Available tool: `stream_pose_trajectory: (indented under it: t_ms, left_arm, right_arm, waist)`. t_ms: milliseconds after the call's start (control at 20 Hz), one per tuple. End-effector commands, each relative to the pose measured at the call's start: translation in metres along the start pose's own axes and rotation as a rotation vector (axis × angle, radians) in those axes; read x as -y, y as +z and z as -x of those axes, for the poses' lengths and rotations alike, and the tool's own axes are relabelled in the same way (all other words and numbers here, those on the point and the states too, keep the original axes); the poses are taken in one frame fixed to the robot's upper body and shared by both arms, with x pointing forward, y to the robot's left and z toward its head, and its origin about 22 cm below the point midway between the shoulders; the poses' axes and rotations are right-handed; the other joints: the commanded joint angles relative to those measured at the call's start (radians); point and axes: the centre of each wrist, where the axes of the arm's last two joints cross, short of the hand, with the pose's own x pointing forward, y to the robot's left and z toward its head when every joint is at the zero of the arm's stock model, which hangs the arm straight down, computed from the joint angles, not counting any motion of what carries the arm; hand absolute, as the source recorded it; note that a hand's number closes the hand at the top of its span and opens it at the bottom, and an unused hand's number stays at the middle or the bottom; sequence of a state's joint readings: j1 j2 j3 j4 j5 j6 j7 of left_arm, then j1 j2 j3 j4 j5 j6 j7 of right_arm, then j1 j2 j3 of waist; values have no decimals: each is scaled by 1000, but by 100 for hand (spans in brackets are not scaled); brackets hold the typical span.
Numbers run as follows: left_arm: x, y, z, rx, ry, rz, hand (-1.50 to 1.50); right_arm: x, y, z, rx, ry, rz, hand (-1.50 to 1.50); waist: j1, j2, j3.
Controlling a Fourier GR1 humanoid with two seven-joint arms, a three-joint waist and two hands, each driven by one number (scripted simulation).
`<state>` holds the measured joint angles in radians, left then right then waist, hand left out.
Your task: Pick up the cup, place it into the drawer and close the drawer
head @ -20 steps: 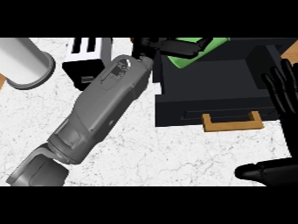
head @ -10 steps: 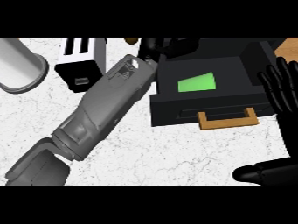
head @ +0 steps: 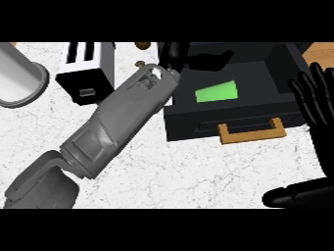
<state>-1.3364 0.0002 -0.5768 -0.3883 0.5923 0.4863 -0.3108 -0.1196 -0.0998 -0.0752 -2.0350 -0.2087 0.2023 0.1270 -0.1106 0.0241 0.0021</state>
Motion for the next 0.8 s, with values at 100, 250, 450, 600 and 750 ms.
stream_pose_trajectory:
  t_ms: [100,250,450,600,750]
  left_arm:
    - [5,5,-1,15,80,-1,-150]
    - [9,8,-4,73,162,14,-150]
    - [9,2,-19,147,259,16,-150]
    - [3,-1,-23,168,350,5,-150]
    - [2,-4,-28,98,365,-26,-150]
  right_arm:
    - [-11,-5,2,19,-35,-1,-150]
    - [0,-4,4,13,-67,-12,-150]
    - [6,-2,8,-3,-99,-1,-150]
    - [17,11,-4,-9,-80,0,-150]
    - [16,-5,-13,9,-62,-50,150]
  waist:
    - [-12,4,-1]
    - [12,-2,-1]
    - [45,-9,-1]
    - [75,-19,-2]
    - [88,-20,-2]
